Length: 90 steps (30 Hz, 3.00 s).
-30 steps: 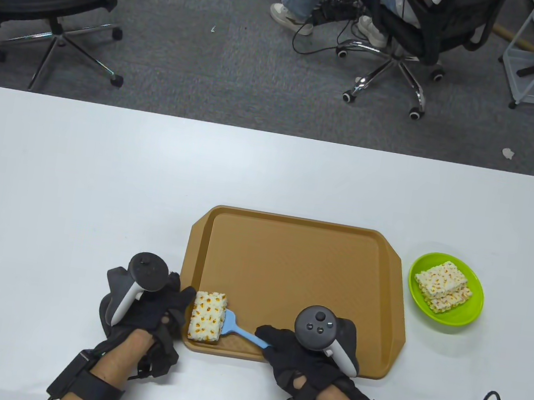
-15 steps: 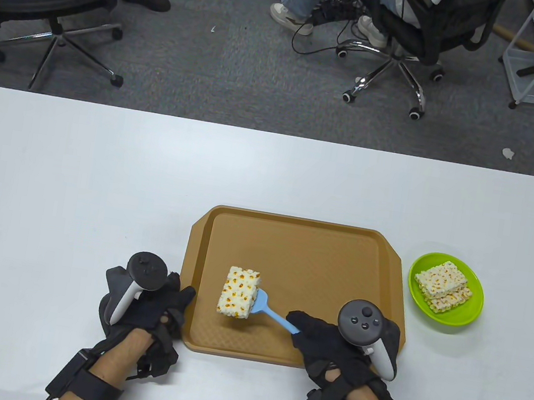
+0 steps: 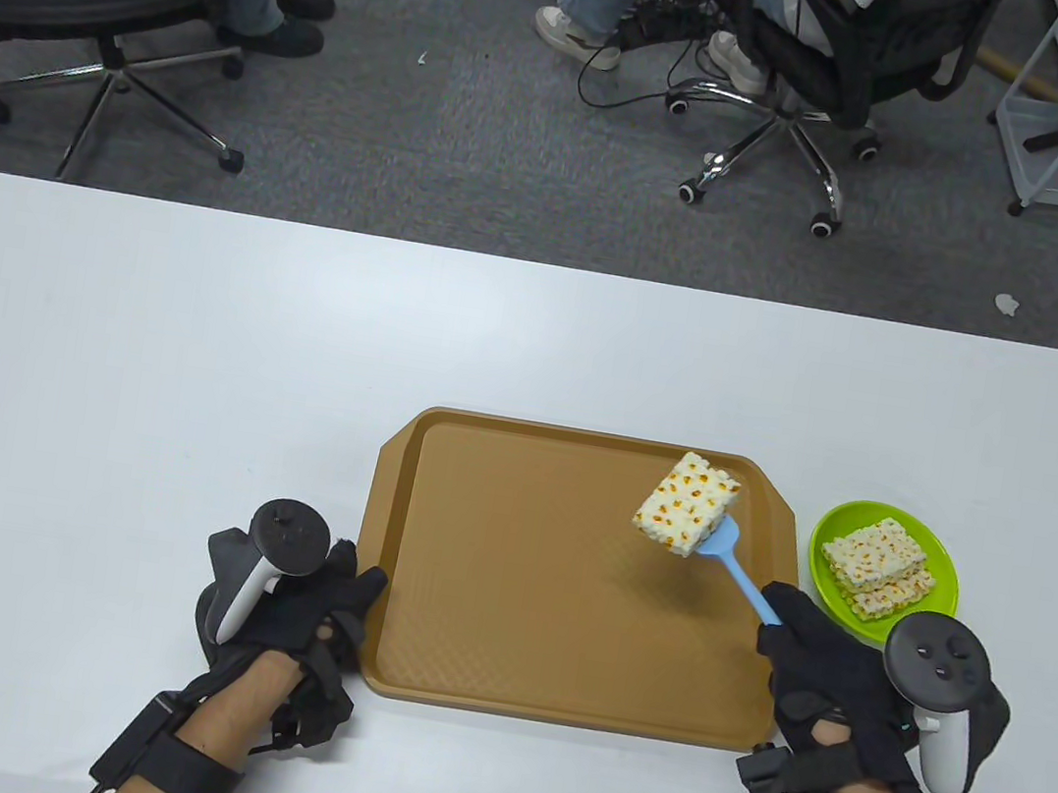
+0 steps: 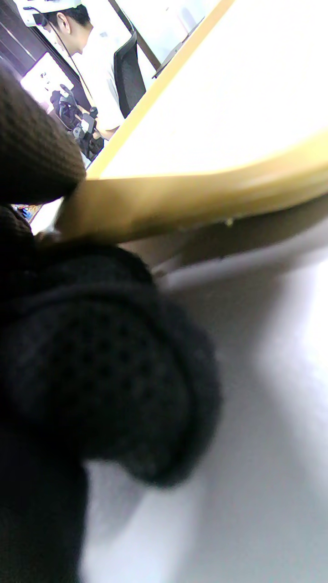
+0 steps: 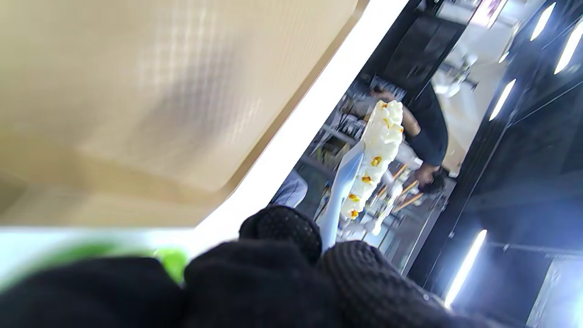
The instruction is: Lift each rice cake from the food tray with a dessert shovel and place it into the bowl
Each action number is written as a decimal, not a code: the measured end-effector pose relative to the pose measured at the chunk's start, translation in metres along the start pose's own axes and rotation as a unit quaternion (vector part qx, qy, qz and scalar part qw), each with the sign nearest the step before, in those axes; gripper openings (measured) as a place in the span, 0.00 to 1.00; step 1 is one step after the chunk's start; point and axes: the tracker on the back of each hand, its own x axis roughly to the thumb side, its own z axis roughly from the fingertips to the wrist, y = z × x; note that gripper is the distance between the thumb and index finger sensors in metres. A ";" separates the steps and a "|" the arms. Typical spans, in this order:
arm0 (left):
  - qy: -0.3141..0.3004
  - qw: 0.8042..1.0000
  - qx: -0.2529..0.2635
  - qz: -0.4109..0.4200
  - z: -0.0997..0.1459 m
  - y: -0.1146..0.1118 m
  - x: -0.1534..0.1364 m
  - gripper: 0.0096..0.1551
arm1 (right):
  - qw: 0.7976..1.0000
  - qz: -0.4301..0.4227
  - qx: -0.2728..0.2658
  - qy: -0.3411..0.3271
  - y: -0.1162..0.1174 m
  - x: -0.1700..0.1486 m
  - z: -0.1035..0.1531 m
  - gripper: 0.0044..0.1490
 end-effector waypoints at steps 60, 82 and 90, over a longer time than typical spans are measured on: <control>0.002 1.000 0.000 0.005 0.000 0.000 -0.001 0.37 | 0.938 0.159 -0.267 0.152 -0.069 -0.032 0.015 0.39; 0.002 1.000 0.001 0.003 -0.001 0.001 -0.002 0.37 | 0.939 0.293 0.179 -0.027 0.161 0.020 0.043 0.43; 0.006 1.000 -0.007 0.003 0.000 0.002 -0.003 0.38 | 0.935 0.285 0.210 -0.006 0.151 0.016 0.037 0.42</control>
